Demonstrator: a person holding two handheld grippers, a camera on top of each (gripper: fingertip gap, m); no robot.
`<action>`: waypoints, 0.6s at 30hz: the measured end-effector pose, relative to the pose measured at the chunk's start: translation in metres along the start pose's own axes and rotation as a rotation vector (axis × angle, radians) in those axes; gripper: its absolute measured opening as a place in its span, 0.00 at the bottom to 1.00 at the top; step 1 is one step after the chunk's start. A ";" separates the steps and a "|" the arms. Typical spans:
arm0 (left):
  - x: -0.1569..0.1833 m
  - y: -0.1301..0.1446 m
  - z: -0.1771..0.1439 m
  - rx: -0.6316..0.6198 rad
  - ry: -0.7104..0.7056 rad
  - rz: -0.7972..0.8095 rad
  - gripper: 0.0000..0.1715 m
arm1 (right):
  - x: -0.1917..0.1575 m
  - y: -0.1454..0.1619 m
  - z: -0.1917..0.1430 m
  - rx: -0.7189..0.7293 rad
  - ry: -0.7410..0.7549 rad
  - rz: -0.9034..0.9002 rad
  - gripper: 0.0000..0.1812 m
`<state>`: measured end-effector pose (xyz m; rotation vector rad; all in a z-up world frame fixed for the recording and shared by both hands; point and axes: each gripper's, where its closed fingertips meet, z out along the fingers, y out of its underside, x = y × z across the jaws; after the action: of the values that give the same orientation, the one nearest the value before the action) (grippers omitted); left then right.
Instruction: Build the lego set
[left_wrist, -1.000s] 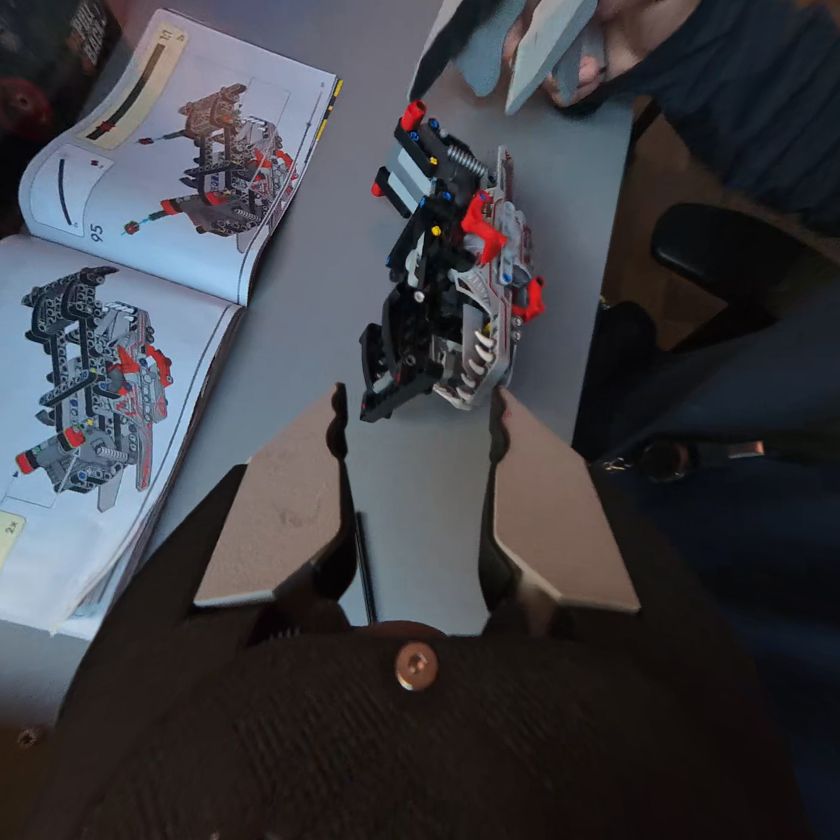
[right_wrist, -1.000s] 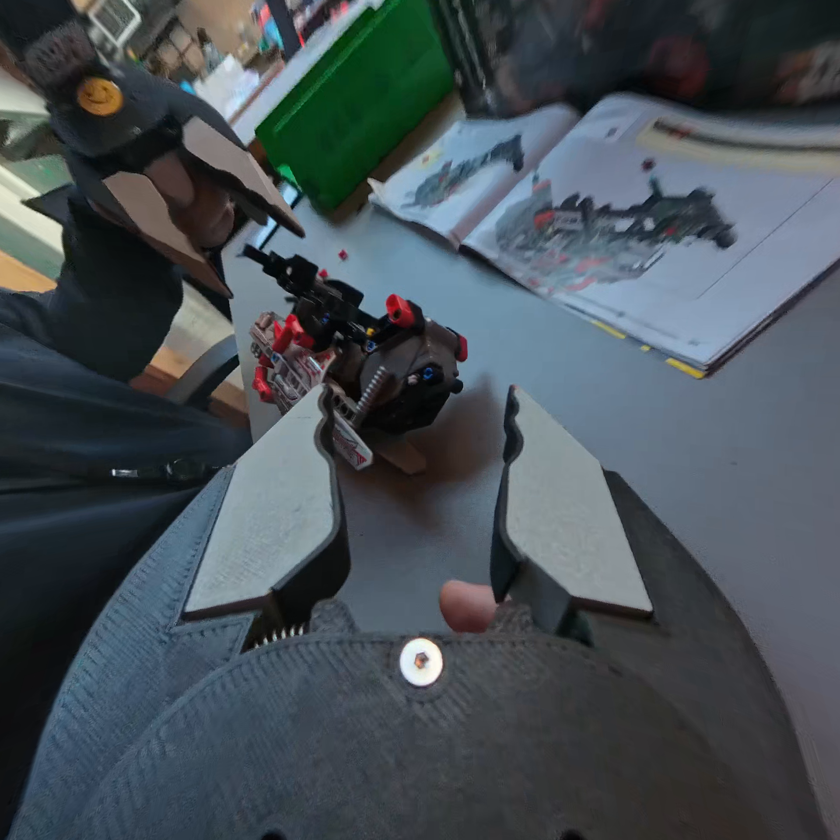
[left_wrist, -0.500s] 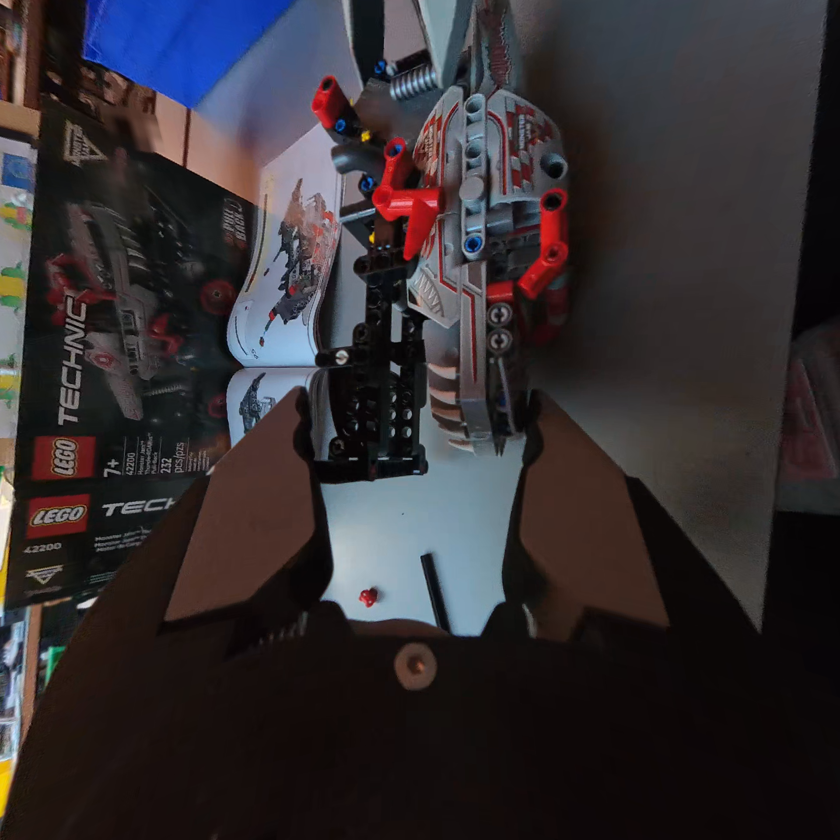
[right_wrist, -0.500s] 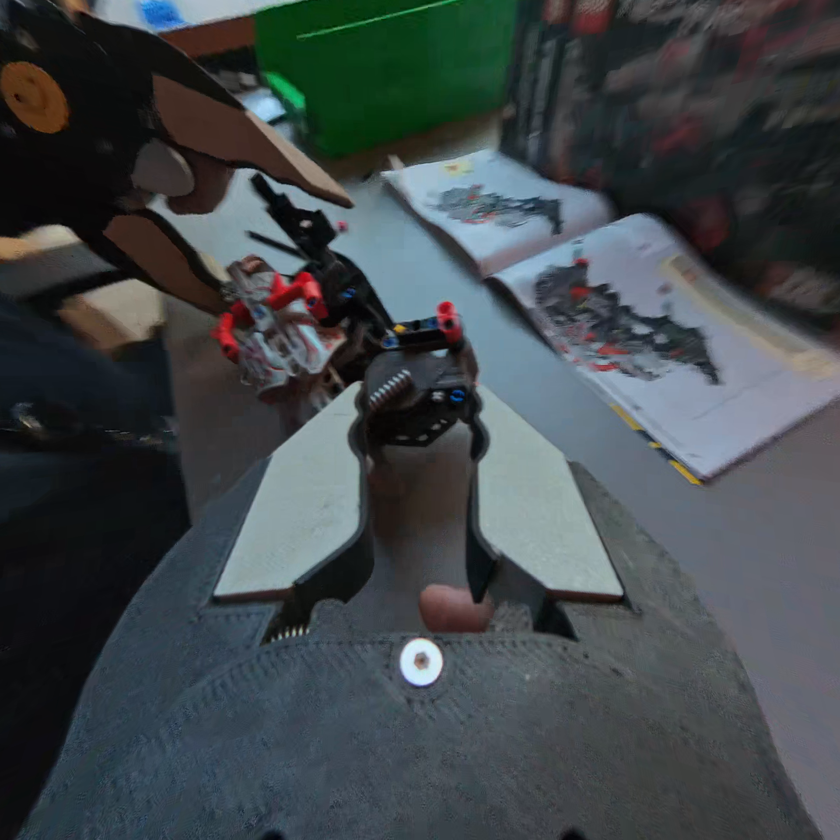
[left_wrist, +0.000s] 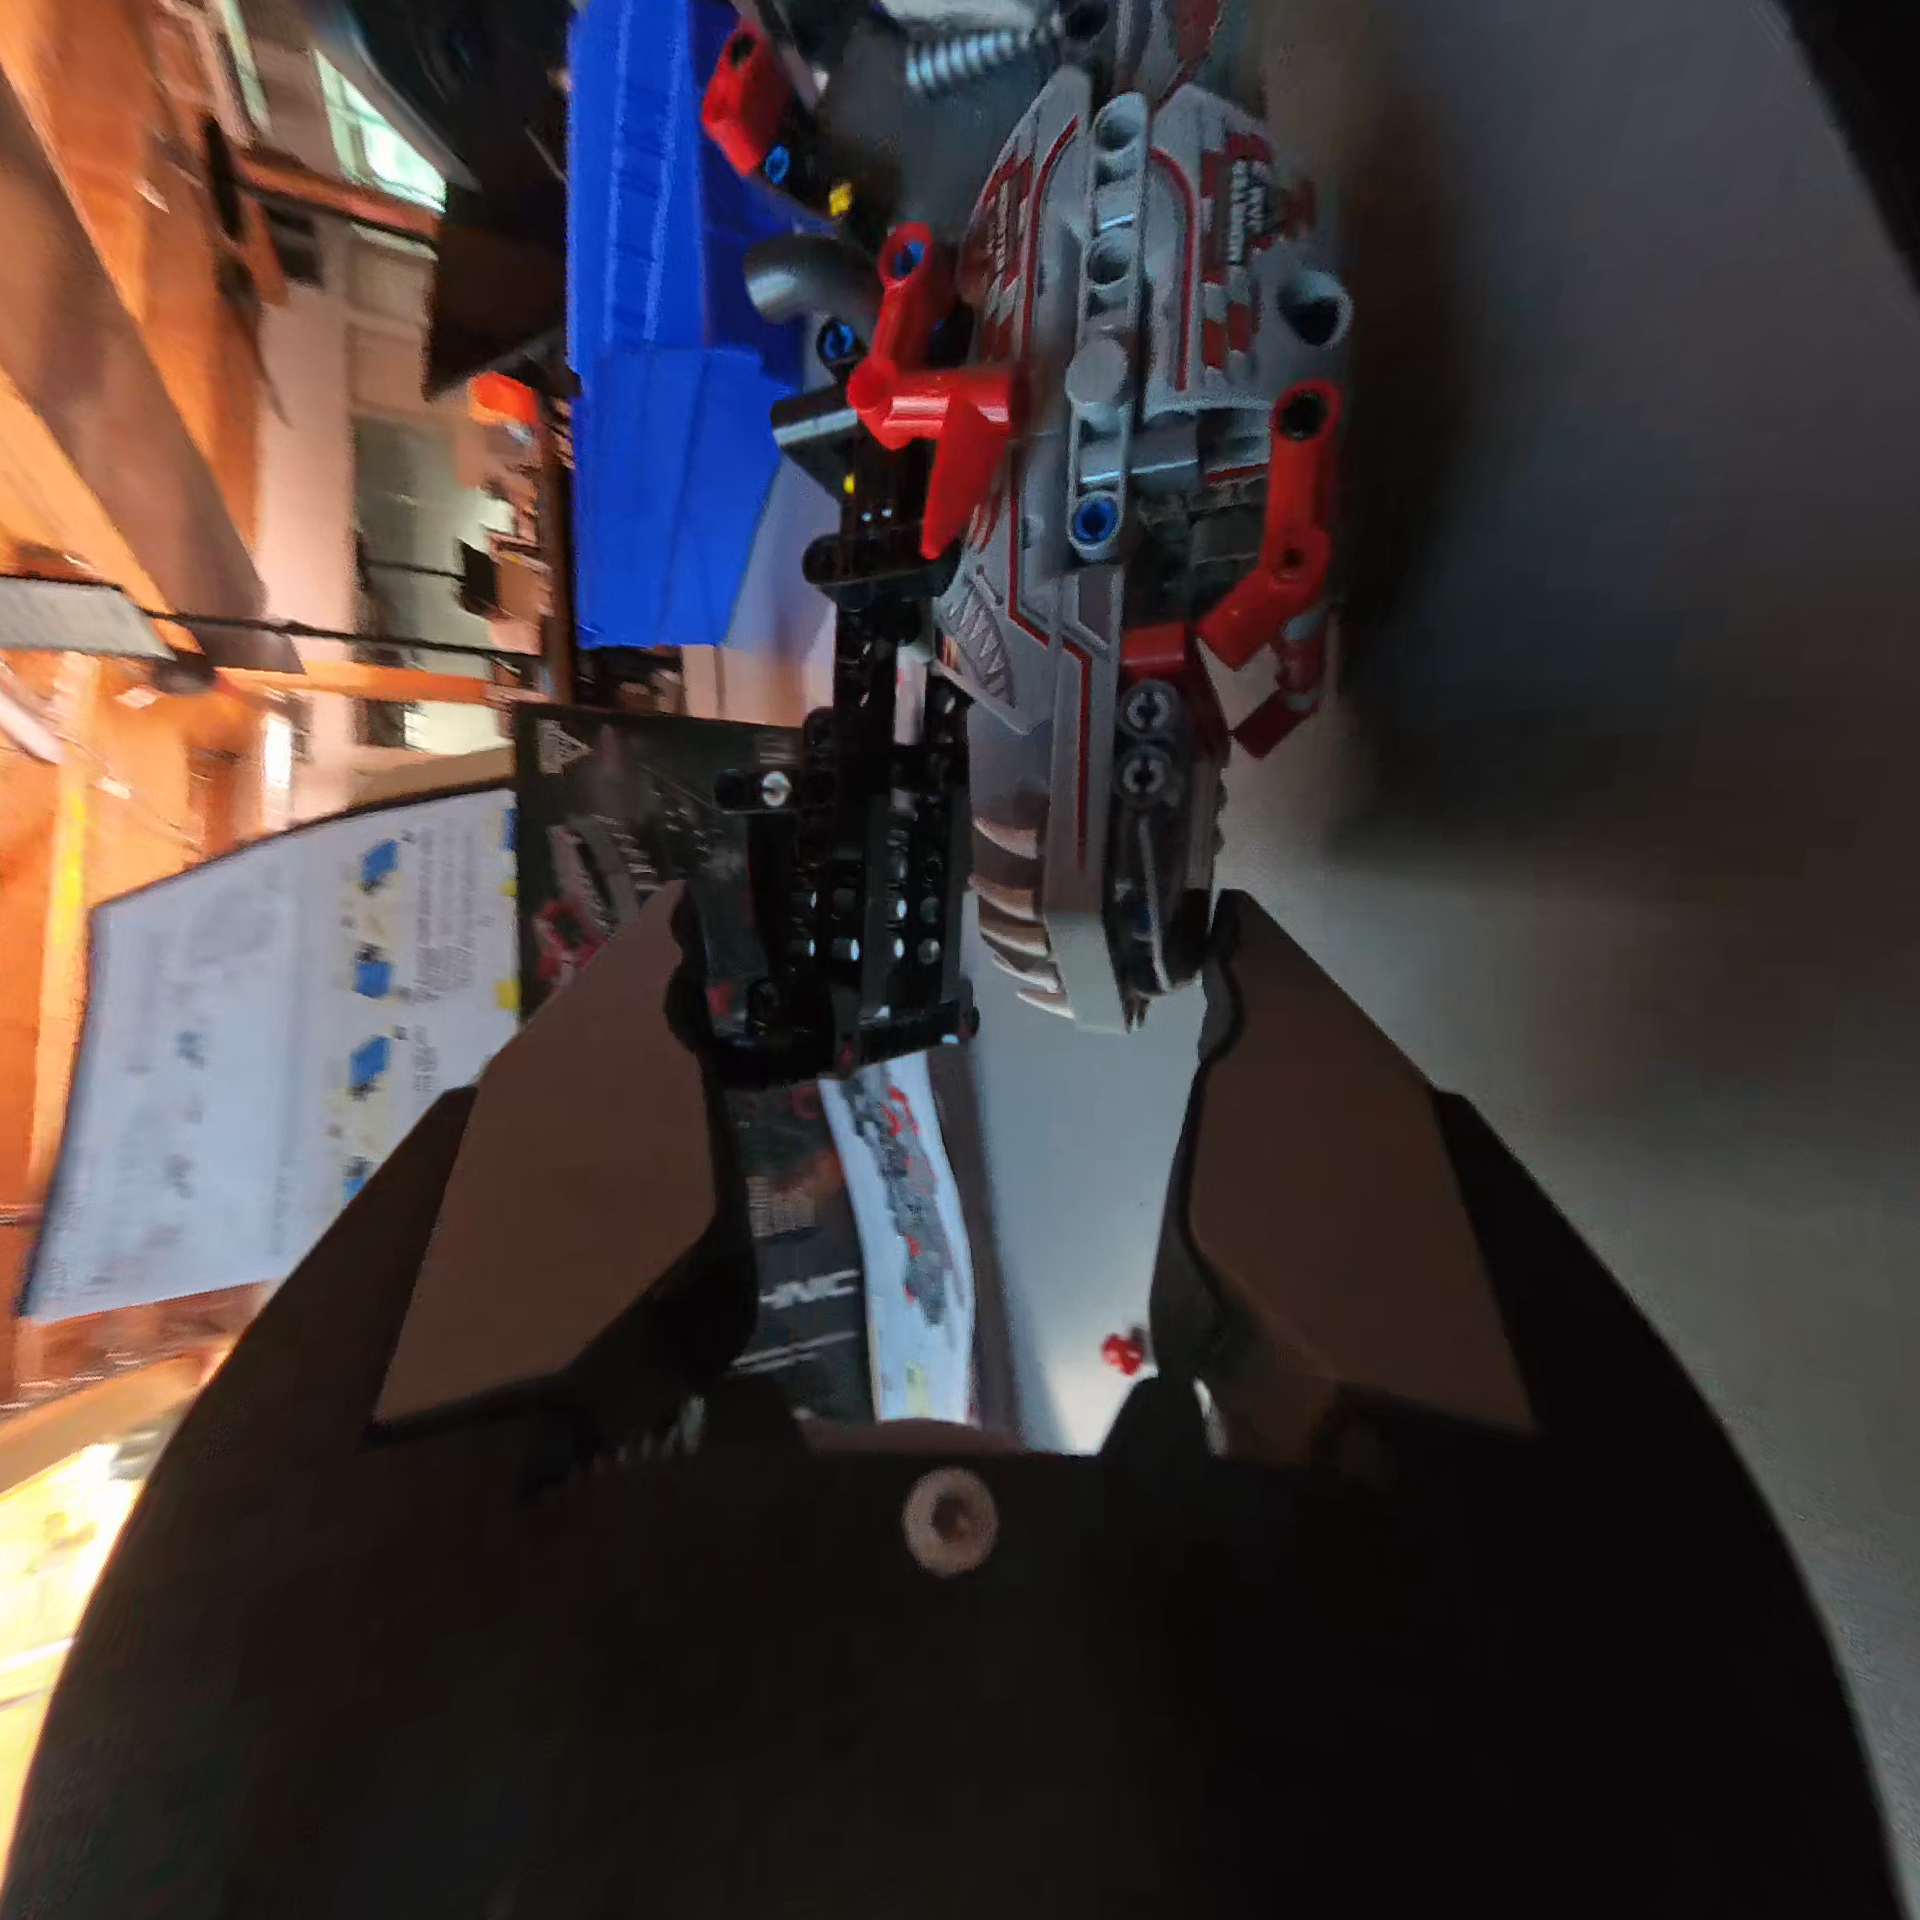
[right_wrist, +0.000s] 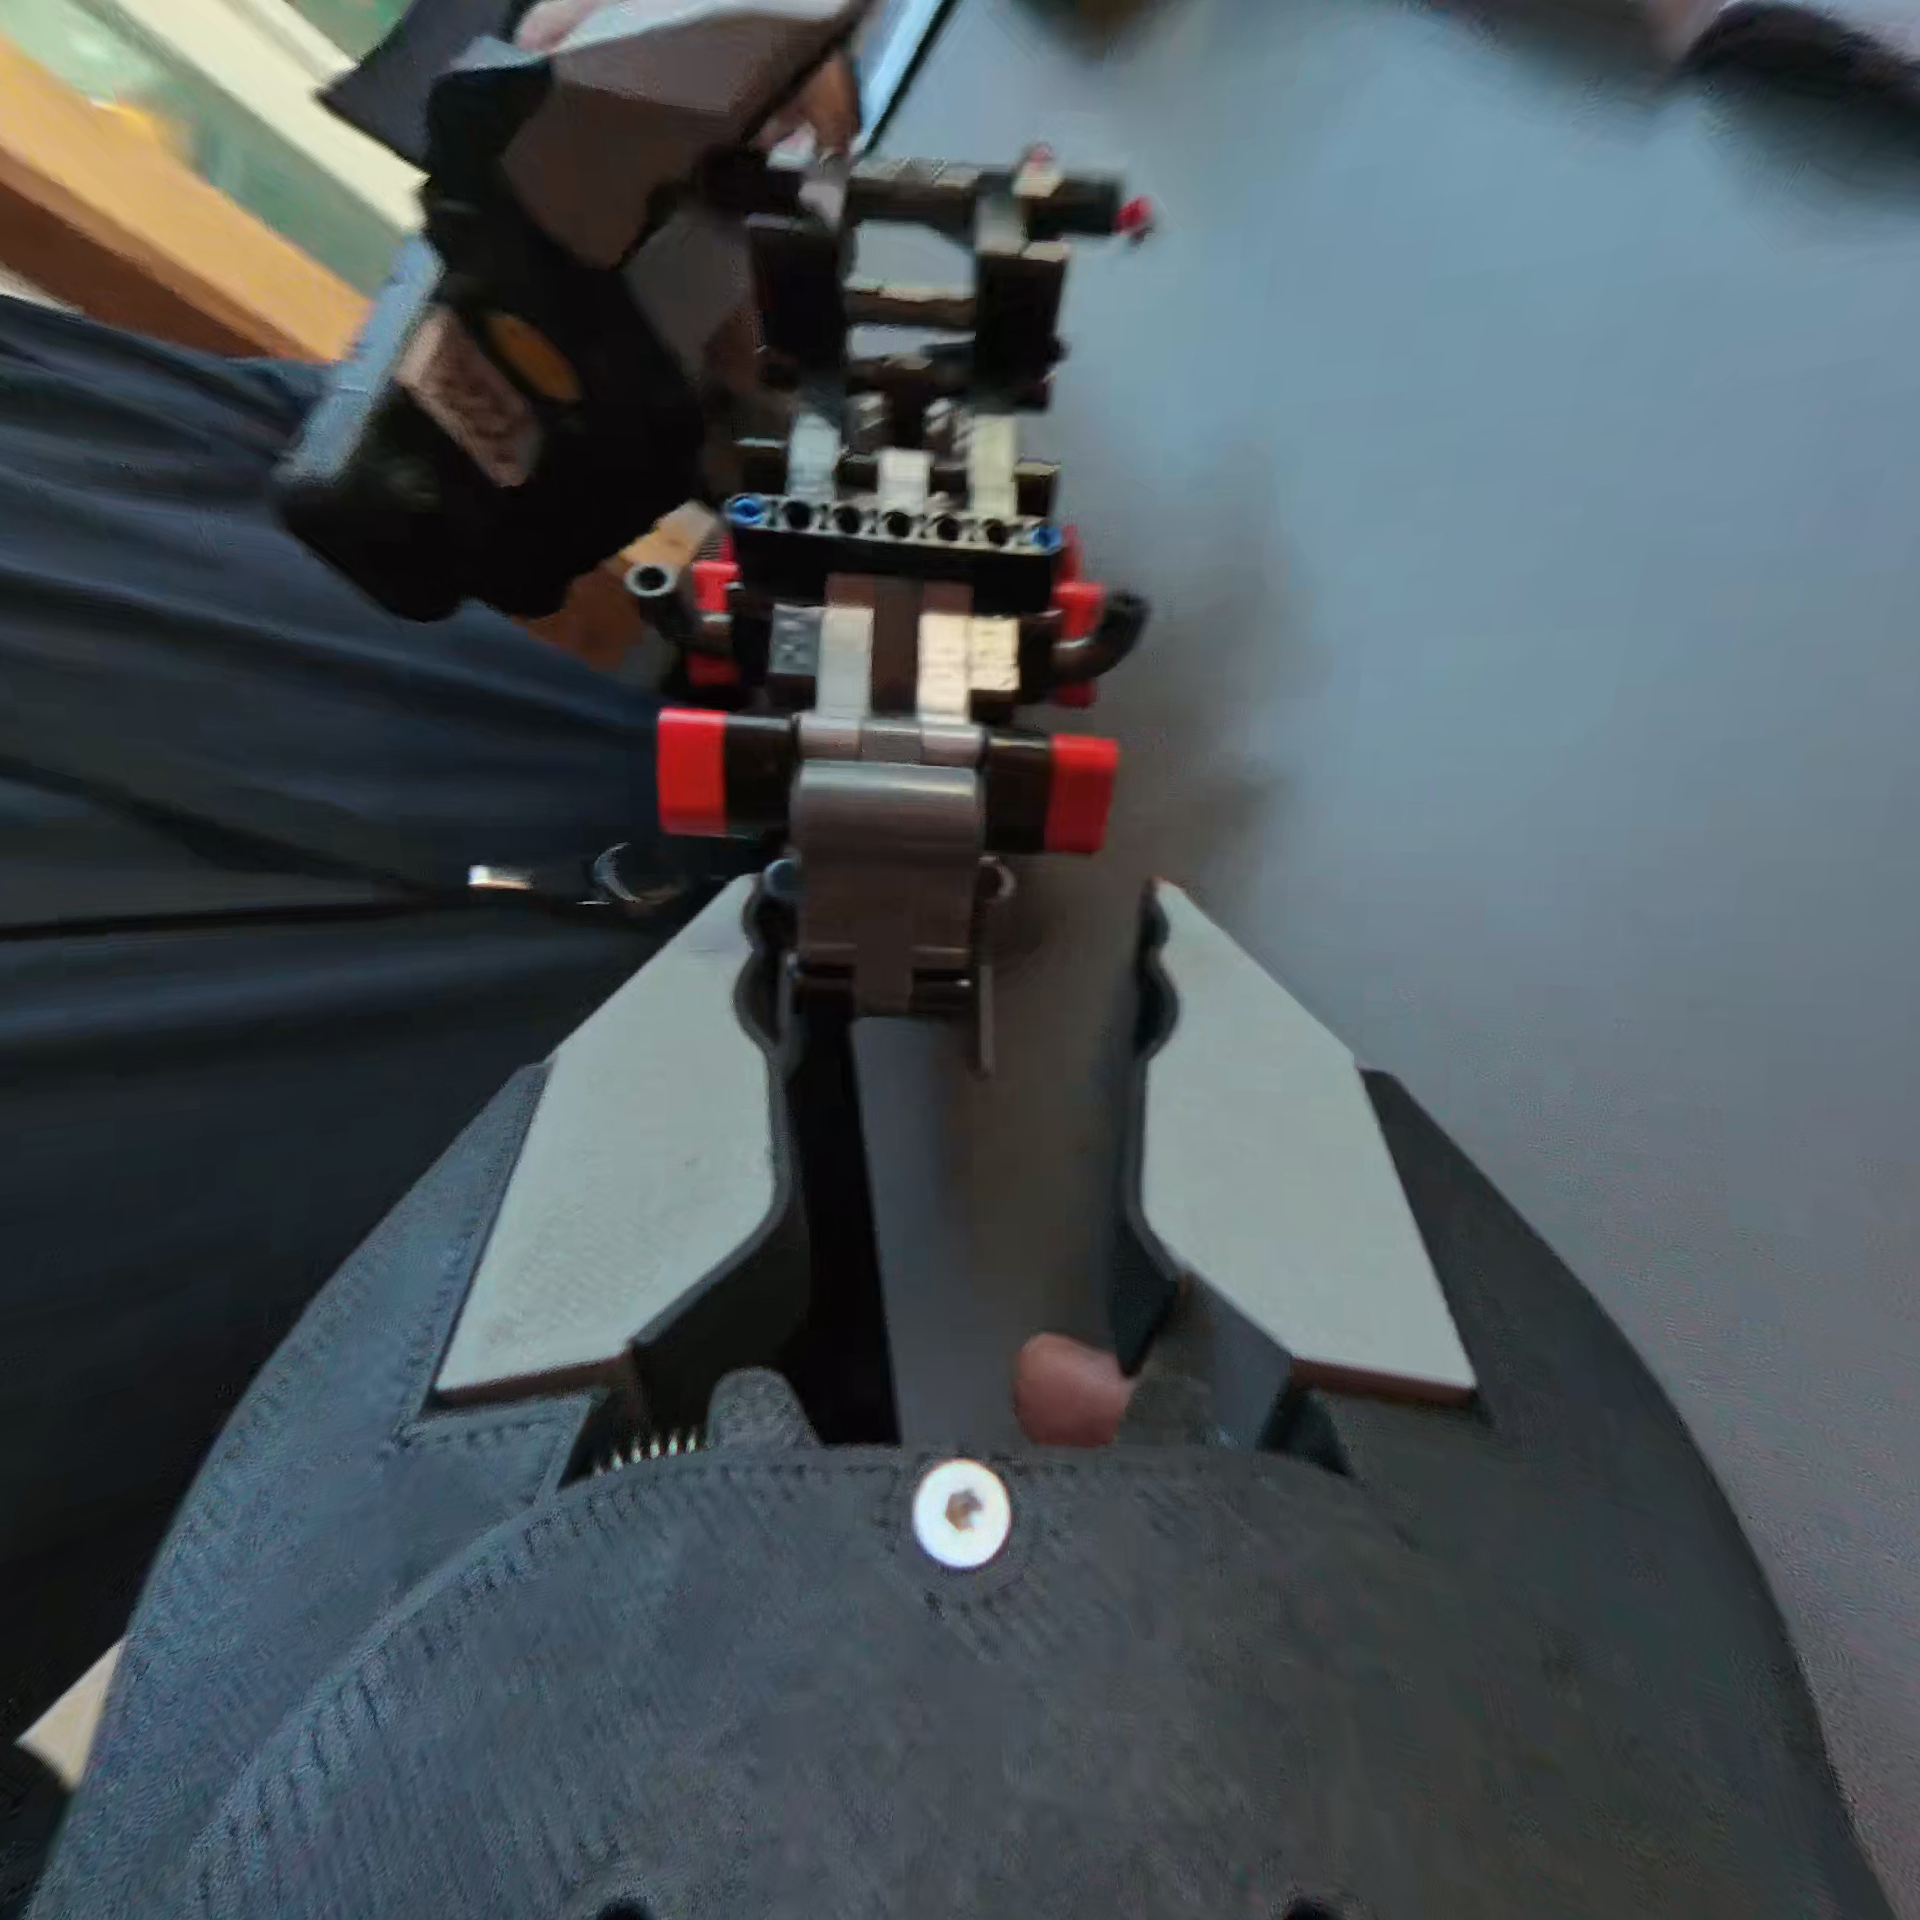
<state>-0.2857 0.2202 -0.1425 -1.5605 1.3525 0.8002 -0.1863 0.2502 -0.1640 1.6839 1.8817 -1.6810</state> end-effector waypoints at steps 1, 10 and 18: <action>-0.004 0.003 0.001 0.001 -0.044 0.042 0.55 | -0.010 0.001 0.005 -0.002 -0.051 -0.006 0.26; -0.023 0.042 0.002 -0.063 -0.098 -0.177 0.51 | 0.010 -0.007 0.006 0.147 0.692 -0.392 0.21; -0.011 0.056 -0.020 -0.110 -0.025 -0.515 0.47 | 0.036 0.003 -0.049 0.373 1.170 -0.209 0.21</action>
<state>-0.3437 0.2059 -0.1369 -1.8678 0.8359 0.5733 -0.1709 0.3083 -0.1718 3.1920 2.2288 -1.1779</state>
